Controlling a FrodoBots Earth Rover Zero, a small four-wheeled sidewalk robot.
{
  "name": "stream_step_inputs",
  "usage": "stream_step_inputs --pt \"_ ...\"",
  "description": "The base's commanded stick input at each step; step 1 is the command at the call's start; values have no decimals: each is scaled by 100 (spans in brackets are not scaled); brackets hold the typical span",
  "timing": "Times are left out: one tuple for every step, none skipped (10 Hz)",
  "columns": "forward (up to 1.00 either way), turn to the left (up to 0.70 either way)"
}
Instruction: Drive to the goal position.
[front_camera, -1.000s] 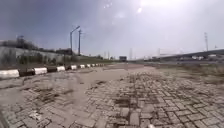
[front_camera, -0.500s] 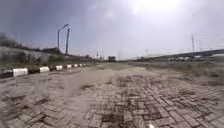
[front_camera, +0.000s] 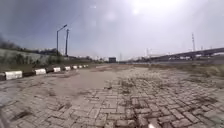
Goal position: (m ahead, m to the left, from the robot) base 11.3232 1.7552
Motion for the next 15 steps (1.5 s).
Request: stream_step_inputs --pt "100 -10" --pt "100 -4" --pt "100 0" --pt "100 0" --pt "100 0" --pt "100 0" --pt "100 0" --pt "100 0" --pt "100 0" --pt "100 0" --pt "100 0" --pt "100 0" --pt "100 0" --pt "100 0" --pt "100 0"
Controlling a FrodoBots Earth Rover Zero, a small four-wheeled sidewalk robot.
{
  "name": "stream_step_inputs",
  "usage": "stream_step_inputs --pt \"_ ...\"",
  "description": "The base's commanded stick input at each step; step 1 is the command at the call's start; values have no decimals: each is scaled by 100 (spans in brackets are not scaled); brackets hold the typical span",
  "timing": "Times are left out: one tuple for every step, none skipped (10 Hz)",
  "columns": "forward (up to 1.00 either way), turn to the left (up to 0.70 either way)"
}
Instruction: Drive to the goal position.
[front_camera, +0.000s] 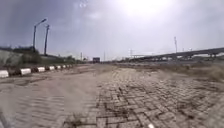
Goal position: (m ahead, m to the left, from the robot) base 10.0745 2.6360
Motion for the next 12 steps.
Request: stream_step_inputs --pt "100 0" --pt "100 0" --pt "100 0" --pt "100 16" --pt "100 21" --pt "100 20" --pt "100 0" --pt "100 0" --pt "100 0" --pt "100 0" --pt "100 0" --pt "100 0"
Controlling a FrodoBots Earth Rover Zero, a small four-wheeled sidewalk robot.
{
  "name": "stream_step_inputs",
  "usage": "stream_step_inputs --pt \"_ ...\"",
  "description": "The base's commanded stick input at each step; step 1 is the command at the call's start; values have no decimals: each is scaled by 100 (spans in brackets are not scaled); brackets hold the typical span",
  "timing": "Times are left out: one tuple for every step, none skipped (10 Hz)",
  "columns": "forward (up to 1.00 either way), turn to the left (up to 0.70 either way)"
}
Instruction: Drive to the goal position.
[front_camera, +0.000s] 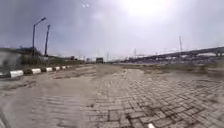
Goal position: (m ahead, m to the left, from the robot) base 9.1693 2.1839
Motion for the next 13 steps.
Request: stream_step_inputs --pt "100 9" --pt "100 17" --pt "100 17" --pt "100 14" --pt "100 0" --pt "100 0" --pt "100 0" --pt "100 0" --pt "100 0" --pt "100 0" --pt "100 0" --pt "100 0" --pt "100 0"
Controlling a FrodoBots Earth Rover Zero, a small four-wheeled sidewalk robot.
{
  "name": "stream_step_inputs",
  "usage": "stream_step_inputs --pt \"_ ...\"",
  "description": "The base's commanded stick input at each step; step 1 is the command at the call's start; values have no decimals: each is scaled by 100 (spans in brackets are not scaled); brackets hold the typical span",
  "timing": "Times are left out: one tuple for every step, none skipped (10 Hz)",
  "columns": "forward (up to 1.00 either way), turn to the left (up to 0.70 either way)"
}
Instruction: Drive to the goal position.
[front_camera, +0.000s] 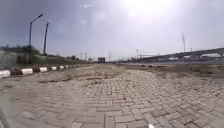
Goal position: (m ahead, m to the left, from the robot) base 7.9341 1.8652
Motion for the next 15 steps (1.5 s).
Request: stream_step_inputs --pt "100 0" --pt "100 0" --pt "100 0" --pt "100 0" --pt "100 0" --pt "100 0" --pt "100 0" --pt "100 0" --pt "100 0" --pt "100 0" --pt "100 0" --pt "100 0" --pt "100 0" --pt "100 0" --pt "100 0"
